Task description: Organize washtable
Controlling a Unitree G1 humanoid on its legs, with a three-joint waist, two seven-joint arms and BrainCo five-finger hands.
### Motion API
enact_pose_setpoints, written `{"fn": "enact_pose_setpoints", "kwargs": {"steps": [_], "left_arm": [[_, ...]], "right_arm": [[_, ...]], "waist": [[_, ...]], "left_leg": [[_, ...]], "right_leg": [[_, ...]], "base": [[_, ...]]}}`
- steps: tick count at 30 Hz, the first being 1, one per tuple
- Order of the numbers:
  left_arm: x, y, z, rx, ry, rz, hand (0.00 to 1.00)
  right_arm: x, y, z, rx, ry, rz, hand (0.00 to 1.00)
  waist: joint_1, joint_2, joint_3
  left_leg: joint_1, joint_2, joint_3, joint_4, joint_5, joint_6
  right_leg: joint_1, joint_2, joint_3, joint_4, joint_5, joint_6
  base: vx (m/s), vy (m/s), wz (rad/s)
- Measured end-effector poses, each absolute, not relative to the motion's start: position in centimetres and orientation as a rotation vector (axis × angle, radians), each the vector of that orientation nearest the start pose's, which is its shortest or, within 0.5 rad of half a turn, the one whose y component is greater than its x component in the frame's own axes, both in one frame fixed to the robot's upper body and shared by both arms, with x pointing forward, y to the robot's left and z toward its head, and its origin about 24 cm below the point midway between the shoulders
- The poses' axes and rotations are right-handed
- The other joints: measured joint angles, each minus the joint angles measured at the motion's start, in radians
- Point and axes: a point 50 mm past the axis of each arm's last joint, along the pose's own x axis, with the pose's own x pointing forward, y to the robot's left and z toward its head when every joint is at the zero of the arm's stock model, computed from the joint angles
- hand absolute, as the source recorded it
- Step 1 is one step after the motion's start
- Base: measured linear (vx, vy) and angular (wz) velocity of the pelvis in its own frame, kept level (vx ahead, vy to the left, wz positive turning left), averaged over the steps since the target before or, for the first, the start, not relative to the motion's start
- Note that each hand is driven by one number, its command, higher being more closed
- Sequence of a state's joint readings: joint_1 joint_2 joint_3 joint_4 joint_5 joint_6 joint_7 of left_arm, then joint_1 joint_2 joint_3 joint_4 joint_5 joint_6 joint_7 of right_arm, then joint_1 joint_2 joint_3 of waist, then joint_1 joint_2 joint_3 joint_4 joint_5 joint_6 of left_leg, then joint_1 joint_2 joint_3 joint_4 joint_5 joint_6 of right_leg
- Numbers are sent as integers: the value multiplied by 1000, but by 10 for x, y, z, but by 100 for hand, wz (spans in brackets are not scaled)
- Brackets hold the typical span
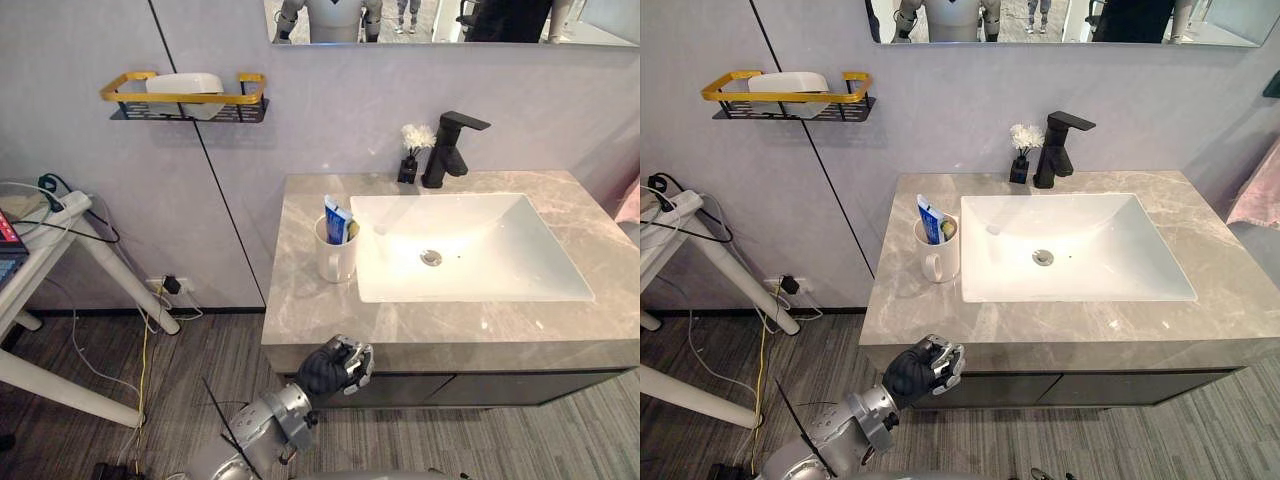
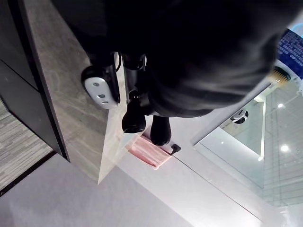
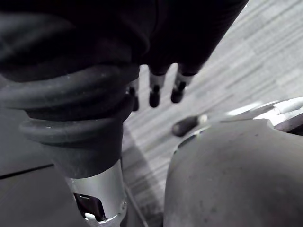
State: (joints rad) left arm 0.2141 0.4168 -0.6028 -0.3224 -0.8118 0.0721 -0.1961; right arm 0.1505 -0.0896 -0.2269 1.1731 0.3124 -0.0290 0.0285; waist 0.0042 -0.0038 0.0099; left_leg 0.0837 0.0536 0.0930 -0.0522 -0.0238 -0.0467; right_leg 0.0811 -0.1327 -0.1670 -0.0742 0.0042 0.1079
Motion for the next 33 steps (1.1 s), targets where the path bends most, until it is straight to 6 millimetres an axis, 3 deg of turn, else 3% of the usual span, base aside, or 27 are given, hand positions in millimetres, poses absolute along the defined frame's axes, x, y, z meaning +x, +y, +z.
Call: {"fn": "enact_pose_setpoints", "kwargs": {"steps": [4, 13, 19, 33], "left_arm": [[164, 63, 31, -574, 279, -743, 100], [192, 49, 49, -462, 114, -728, 100], [207, 53, 53, -392, 61, -678, 100], [216, 56, 55, -340, 35, -646, 100]], "right_arm": [[38, -210, -172, 330, 1205, -479, 0], [37, -212, -171, 330, 1196, -491, 0], [35, -212, -171, 355, 1187, -521, 0], [33, -211, -170, 387, 1162, -554, 0]], "waist": [[-17, 8, -5], [-18, 14, -10], [-19, 17, -12], [-23, 15, -13]], "left_leg": [[-2, 2, 4, 0, -1, -1], [-22, 14, 22, 0, -4, -7], [-26, 15, 23, 0, -6, -9], [-26, 14, 25, 2, -6, -9]], "right_leg": [[-2, 3, 4, -6, 4, -2], [-27, 16, 25, -20, 17, -4], [-32, 16, 28, -21, 17, -4], [-32, 15, 29, -22, 20, 0]], "base": [[-17, -8, -3], [-22, -23, -8], [1, -6, -2], [-22, -7, 0]]}}
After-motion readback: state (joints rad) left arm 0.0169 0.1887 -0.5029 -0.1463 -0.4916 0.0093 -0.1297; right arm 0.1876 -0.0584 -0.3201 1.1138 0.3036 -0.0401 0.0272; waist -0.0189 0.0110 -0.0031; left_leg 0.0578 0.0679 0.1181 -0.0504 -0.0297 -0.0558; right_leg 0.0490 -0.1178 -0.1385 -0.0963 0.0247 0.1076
